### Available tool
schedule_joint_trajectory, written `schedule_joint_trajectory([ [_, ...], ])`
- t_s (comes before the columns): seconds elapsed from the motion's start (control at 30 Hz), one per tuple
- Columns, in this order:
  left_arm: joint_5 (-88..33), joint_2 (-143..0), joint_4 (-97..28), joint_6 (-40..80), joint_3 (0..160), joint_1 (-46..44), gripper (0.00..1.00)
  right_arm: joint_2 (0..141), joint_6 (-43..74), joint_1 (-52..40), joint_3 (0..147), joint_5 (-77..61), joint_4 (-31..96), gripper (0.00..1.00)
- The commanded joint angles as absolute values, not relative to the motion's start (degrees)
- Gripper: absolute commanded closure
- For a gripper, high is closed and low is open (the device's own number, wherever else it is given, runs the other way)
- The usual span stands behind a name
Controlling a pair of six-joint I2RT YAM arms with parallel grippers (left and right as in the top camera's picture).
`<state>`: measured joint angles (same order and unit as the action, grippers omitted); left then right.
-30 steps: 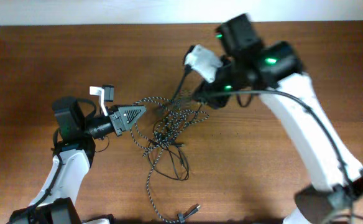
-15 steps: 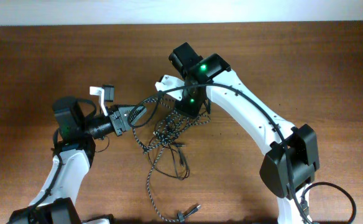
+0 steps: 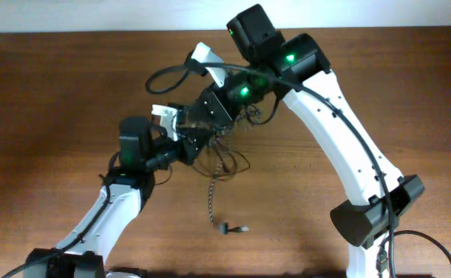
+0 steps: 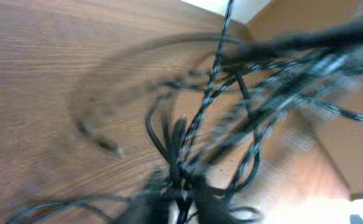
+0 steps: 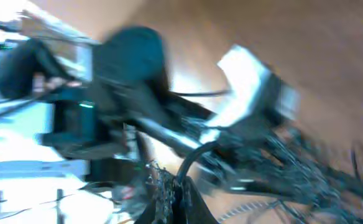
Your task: Untangle cables
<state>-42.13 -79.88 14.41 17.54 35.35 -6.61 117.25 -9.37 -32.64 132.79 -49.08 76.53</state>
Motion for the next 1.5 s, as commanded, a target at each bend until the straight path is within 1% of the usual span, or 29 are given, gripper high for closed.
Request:
schedule_joint_trajectory([
  [0.0, -25.58, -79.57, 11.22, 17.06, 35.70, -11.73, 1.00, 114.98, -14.79, -28.45, 135.63, -71.85, 74.98, 0.96],
  [0.1, -15.55, -79.57, 2.50, 17.06, 35.70, -12.60, 1.00, 114.98, -14.72, -18.52, 135.98, -72.18, 66.98, 0.96],
  [0.13, -13.67, -79.55, 0.54, 17.06, 35.70, -12.60, 1.00, 115.00, -14.57, -15.11, 135.98, -68.66, 65.52, 0.96],
  [0.17, -13.67, -79.55, -0.60, 17.08, 35.70, -12.60, 1.00, 115.00, -14.24, -11.35, 135.98, -59.75, 65.58, 0.96],
  [0.2, -13.93, -79.55, -0.73, 18.00, 35.70, -12.60, 1.00, 115.00, -9.47, -7.62, 135.96, -46.44, 67.42, 0.96],
  [0.23, -15.33, -79.55, -0.40, 19.55, 35.70, -12.60, 1.00, 115.00, -8.25, -6.24, 135.96, -42.74, 69.65, 0.92],
  [0.27, -25.78, -79.55, 4.40, 19.68, 35.70, -12.60, 1.00, 115.00, -8.32, -4.89, 135.96, -40.82, 74.11, 0.62],
  [0.3, -32.01, -79.55, 9.19, 19.75, 35.70, -12.60, 1.00, 115.00, -8.34, -4.80, 135.96, -39.51, 76.23, 0.49],
  [0.33, -35.00, -79.55, 14.59, 22.74, 35.70, -12.58, 1.00, 115.00, -8.32, -4.91, 135.96, -35.20, 79.18, 0.24],
  [0.37, -34.98, -79.53, 17.98, 31.42, 35.73, -11.57, 1.00, 115.02, -8.32, -4.91, 135.92, -32.56, 80.82, 0.13],
  [0.43, -37.67, -79.53, 18.41, 46.24, 35.73, -7.20, 1.00, 115.13, -8.29, -4.91, 135.92, -30.79, 85.43, 0.03],
  [0.5, -47.27, -79.53, 18.41, 50.57, 35.73, -0.89, 1.00, 115.22, -8.38, -5.65, 135.79, -33.50, 89.91, 0.01],
  [0.6, -57.17, -79.55, 18.41, 60.60, 35.73, 8.01, 1.00, 115.26, -19.22, -10.07, 132.00, -43.35, 89.91, 0.01],
  [0.73, -62.00, -79.55, 18.61, 61.30, 35.73, 10.07, 1.00, 115.61, -17.82, -17.06, 115.70, -44.62, 73.93, 0.01],
  [0.77, -62.43, -79.55, 18.61, 61.32, 35.73, 10.02, 1.00, 115.61, -15.97, -18.11, 112.18, -44.53, 67.09, 0.01],
  [0.8, -62.83, -79.55, 18.59, 61.78, 35.73, 9.91, 1.00, 115.63, -14.26, -19.03, 108.86, -44.40, 59.27, 0.05],
  [0.83, -62.85, -79.55, 18.61, 62.61, 35.73, 9.91, 1.00, 115.63, -11.81, -19.73, 106.43, -44.40, 53.60, 0.15],
  [0.87, -62.83, -79.55, 18.61, 63.86, 35.73, 9.91, 1.00, 115.66, -10.79, -20.34, 105.21, -44.38, 50.92, 0.16],
  [0.9, -62.78, -79.55, 18.83, 66.22, 35.70, 9.91, 1.00, 115.66, -10.79, -21.54, 104.05, -43.92, 48.27, 0.22],
  [0.97, -62.81, -79.55, 18.87, 67.55, 35.73, 9.91, 1.00, 115.66, -6.76, -23.68, 102.39, -38.54, 44.60, 0.53],
  [1.0, -62.81, -79.55, 18.87, 67.70, 35.73, 9.91, 1.00, 115.66, -4.84, -24.56, 101.43, -36.16, 43.64, 0.56],
  [1.17, -64.79, -79.55, 22.76, 69.52, 35.73, 9.91, 1.00, 115.77, -4.51, -26.74, 100.49, -36.18, 42.61, 0.57],
  [1.27, -66.89, -79.53, 24.86, 69.89, 35.73, 9.91, 1.00, 116.40, -3.97, -26.74, 100.49, -36.36, 42.59, 0.82],
  [1.3, -66.89, -79.53, 24.86, 69.87, 35.73, 9.91, 1.00, 116.71, -3.99, -26.68, 100.49, -36.29, 42.61, 0.96],
  [1.33, -66.87, -79.55, 24.84, 69.82, 35.73, 9.91, 0.99, 116.73, -3.97, -26.24, 100.49, -33.80, 42.63, 0.96],
  [1.37, -66.78, -79.55, 24.84, 66.30, 35.70, 9.91, 0.90, 116.09, -3.27, -24.01, 100.51, -33.30, 43.05, 0.96],
  [1.4, -66.67, -79.55, 24.53, 58.59, 35.70, 9.91, 0.76, 114.89, -1.76, -21.02, 100.55, -31.92, 44.84, 0.96],
  [1.43, -66.63, -79.55, 23.59, 54.54, 35.70, 9.91, 0.58, 113.03, 0.54, -17.41, 100.55, -26.89, 47.83, 0.96],
  [1.47, -65.08, -79.55, 21.28, 48.03, 35.70, 9.91, 0.35, 110.80, 3.84, -13.45, 100.55, -21.06, 50.85, 0.96],
])
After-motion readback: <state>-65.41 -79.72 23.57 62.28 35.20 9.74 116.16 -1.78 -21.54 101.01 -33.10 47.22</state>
